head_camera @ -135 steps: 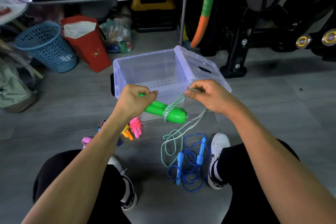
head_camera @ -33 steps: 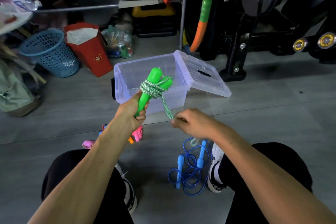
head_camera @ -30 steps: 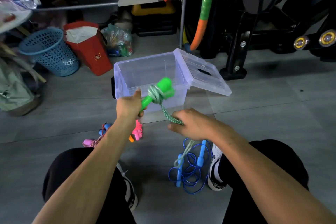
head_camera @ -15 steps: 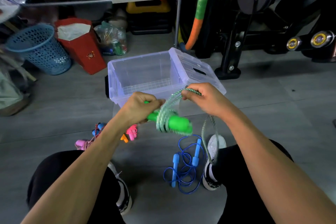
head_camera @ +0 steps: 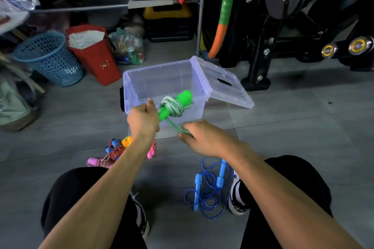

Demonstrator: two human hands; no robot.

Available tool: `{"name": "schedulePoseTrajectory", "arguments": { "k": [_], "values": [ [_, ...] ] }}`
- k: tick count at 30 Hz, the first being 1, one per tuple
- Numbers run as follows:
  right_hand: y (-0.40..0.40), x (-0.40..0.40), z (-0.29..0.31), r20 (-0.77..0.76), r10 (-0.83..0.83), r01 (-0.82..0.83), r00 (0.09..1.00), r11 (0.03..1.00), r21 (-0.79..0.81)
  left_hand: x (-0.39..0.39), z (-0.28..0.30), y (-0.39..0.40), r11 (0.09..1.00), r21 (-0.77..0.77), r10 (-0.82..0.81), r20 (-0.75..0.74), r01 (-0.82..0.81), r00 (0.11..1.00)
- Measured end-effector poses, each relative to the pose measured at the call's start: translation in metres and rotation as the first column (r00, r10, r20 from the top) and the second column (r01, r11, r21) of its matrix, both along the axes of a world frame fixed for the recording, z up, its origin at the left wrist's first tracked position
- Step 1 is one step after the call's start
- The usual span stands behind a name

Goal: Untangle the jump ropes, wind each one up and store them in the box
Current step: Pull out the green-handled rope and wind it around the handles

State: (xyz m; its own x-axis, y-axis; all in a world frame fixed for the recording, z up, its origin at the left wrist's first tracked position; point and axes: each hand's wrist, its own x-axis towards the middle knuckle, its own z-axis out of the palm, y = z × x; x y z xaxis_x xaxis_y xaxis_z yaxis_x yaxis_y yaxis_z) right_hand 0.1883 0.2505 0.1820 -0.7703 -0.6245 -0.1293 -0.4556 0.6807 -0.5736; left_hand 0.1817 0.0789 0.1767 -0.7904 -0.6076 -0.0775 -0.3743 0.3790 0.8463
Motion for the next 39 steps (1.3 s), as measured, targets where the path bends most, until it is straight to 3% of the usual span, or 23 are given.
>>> {"name": "schedulePoseTrajectory", "arguments": {
  "k": [1, 3, 5, 7, 11, 14, 16, 18, 21, 24, 26, 30, 33, 35, 37, 39],
  "values": [
    [0.002, 0.000, 0.006, -0.033, -0.004, 0.004, 0.999, 1.000, -0.007, 0.000, 0.000, 0.000, 0.979, -0.189, -0.081, -0.016, 0.076, 0.997],
    [0.012, -0.003, 0.015, -0.072, -0.048, 0.049, 0.996, 0.999, 0.007, 0.003, -0.003, 0.004, 0.873, -0.426, -0.257, 0.010, 0.236, 0.966],
    [0.024, -0.009, 0.022, -0.084, -0.078, 0.081, 0.993, 0.996, 0.035, 0.005, -0.009, 0.011, 0.738, -0.552, -0.398, 0.105, 0.387, 0.911],
    [0.035, -0.017, 0.024, -0.057, -0.102, 0.103, 0.993, 0.995, 0.014, 0.008, -0.010, 0.015, 0.645, -0.576, -0.507, 0.168, 0.502, 0.845],
    [0.052, -0.030, 0.024, 0.029, -0.185, 0.187, 0.982, 0.973, -0.133, 0.004, -0.003, 0.010, 0.645, -0.355, -0.684, 0.127, 0.677, 0.718],
    [0.059, -0.034, 0.027, 0.037, -0.231, 0.234, 0.972, 0.946, -0.227, 0.005, 0.008, 0.007, 0.688, -0.017, -0.720, 0.103, 0.725, 0.686],
    [0.061, -0.035, 0.027, 0.046, -0.271, 0.274, 0.961, 0.926, -0.261, 0.009, 0.014, 0.007, 0.668, 0.248, -0.728, 0.027, 0.701, 0.685],
    [0.060, -0.035, 0.023, 0.033, -0.273, 0.273, 0.961, 0.932, -0.238, 0.012, 0.018, 0.009, 0.652, 0.480, -0.628, -0.092, 0.587, 0.772],
    [0.053, -0.033, 0.011, -0.039, -0.258, 0.250, 0.965, 0.956, -0.155, 0.005, 0.020, 0.009, 0.610, 0.735, -0.326, -0.106, 0.295, 0.939],
    [0.046, -0.031, 0.004, -0.064, -0.220, 0.216, 0.973, 0.974, -0.067, -0.002, 0.015, 0.003, 0.511, 0.856, -0.194, 0.028, 0.077, 0.981],
    [0.038, -0.023, 0.001, -0.101, -0.148, 0.152, 0.984, 0.988, 0.032, -0.005, 0.007, -0.002, 0.496, 0.868, -0.147, 0.127, -0.038, 0.981],
    [0.025, -0.005, -0.007, -0.168, -0.029, 0.061, 0.985, 0.981, 0.186, -0.011, -0.001, -0.003, 0.440, 0.890, -0.021, 0.140, -0.117, 0.990],
    [0.025, -0.004, -0.005, -0.171, -0.025, 0.052, 0.985, 0.986, 0.157, -0.013, 0.000, -0.003, 0.522, 0.841, 0.062, 0.128, -0.141, 0.990],
    [0.026, -0.005, 0.000, -0.184, -0.079, 0.096, 0.980, 0.992, 0.085, -0.010, 0.000, 0.000, 0.706, 0.697, 0.060, 0.112, -0.121, 0.992],
    [0.027, -0.006, 0.006, -0.214, -0.143, 0.151, 0.966, 0.988, 0.022, -0.008, -0.002, 0.004, 0.917, 0.397, 0.002, 0.091, -0.038, 0.996],
    [0.027, -0.005, 0.010, -0.254, -0.193, 0.190, 0.948, 0.981, -0.037, -0.005, -0.005, 0.007, 0.995, 0.048, -0.084, 0.046, 0.082, 0.995]
  ]
}}
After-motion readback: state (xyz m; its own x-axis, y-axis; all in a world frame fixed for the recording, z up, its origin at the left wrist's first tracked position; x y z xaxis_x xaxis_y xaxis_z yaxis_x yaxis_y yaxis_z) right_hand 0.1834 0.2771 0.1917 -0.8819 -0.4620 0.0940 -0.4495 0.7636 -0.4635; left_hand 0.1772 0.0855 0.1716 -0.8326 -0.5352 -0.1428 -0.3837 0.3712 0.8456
